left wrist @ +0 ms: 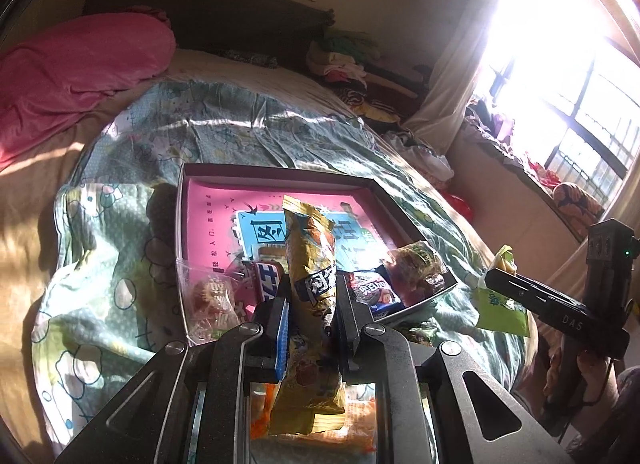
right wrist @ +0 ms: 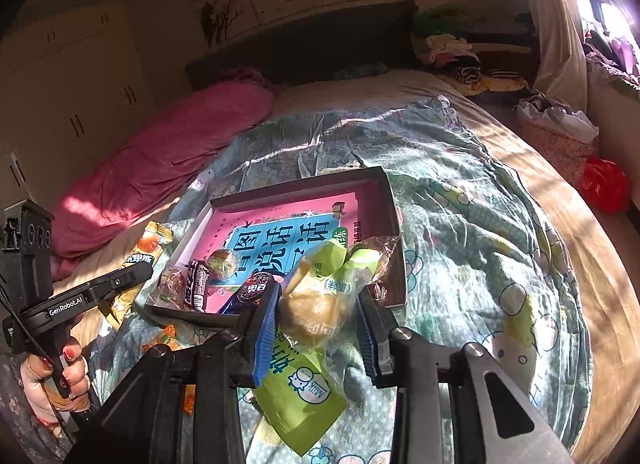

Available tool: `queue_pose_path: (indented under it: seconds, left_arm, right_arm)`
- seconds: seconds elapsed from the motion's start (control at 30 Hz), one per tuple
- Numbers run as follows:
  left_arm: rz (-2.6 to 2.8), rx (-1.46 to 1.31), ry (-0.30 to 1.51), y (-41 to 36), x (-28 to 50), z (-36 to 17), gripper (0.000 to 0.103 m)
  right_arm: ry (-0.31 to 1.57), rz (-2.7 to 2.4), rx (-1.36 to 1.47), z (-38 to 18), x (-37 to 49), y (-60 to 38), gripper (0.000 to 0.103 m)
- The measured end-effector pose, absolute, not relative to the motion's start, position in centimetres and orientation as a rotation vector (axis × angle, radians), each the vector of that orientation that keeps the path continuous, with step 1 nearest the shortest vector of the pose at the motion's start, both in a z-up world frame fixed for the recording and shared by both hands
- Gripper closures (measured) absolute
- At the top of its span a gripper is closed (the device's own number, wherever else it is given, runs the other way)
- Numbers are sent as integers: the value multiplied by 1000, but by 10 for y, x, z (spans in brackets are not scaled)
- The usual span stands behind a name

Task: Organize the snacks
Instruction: 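Carry the yellow chip bag with the left tool while the right carries the green bag over the tray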

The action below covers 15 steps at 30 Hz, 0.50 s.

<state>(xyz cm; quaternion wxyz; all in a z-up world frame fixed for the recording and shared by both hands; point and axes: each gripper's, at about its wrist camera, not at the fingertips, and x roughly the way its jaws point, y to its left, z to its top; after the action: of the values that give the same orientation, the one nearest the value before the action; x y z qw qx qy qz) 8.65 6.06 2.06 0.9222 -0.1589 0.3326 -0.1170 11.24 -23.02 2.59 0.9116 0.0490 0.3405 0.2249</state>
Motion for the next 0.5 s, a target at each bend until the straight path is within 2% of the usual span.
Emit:
queue_pose_path:
  seconds: [0.5]
  left_arm:
    - [-233, -313, 661, 61, 106, 14, 84]
  right_arm:
    - [703, 474, 115, 19, 131, -216, 67]
